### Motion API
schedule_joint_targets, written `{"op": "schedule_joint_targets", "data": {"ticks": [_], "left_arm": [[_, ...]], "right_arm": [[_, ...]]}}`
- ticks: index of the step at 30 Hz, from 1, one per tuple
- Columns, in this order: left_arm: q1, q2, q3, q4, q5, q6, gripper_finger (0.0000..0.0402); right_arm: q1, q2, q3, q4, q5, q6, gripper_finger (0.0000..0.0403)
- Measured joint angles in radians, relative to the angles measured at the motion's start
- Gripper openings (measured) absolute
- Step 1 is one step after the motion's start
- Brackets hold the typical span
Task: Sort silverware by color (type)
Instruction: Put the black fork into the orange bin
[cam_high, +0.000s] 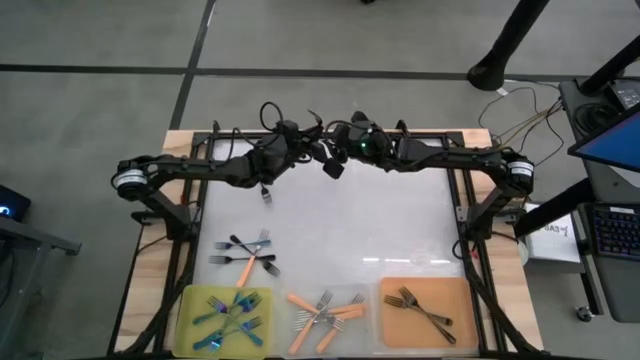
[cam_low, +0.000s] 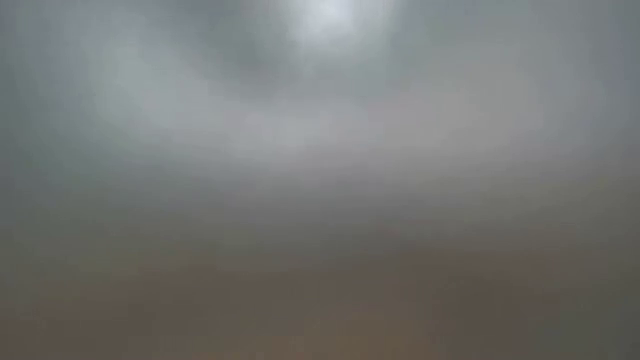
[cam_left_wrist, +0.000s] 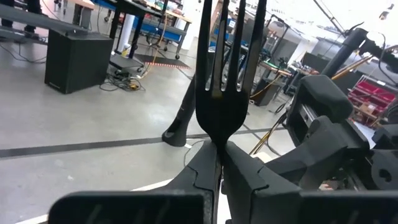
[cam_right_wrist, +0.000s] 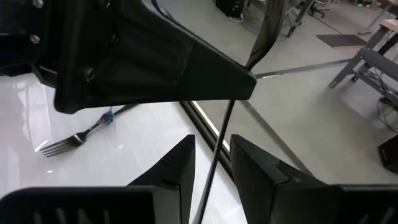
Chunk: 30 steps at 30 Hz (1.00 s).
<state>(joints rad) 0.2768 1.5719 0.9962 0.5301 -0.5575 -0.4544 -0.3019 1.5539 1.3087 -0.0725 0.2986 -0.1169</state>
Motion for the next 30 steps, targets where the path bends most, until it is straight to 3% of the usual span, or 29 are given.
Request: {"op": "schedule_joint_targets", "data": {"ticks": [6,14,19,30], "left_arm": [[0.0,0.0,0.0,0.005,0.0,0.003,0.0],[0.003,0.0,0.0,0.025,0.022,0.023,0.0],[0.003,-0.001,0.0,0.058,0.033,0.049,0.0],[0.004,-0.001,0.001,0.065,-0.009,0.075,0.0]], "right_arm": [[-0.012,0.0,0.0,0.0,-0.019,-0.009,0.0091],[-0.04,-0.059,0.0,-0.128,0.121,-0.008,0.0091],[-0.1,-0.06,-0.013,-0.142,-0.049,0.072,0.0091],[-0.097,-0.06,-0.016,-0.127,-0.162,0.095,0.0091]]}}
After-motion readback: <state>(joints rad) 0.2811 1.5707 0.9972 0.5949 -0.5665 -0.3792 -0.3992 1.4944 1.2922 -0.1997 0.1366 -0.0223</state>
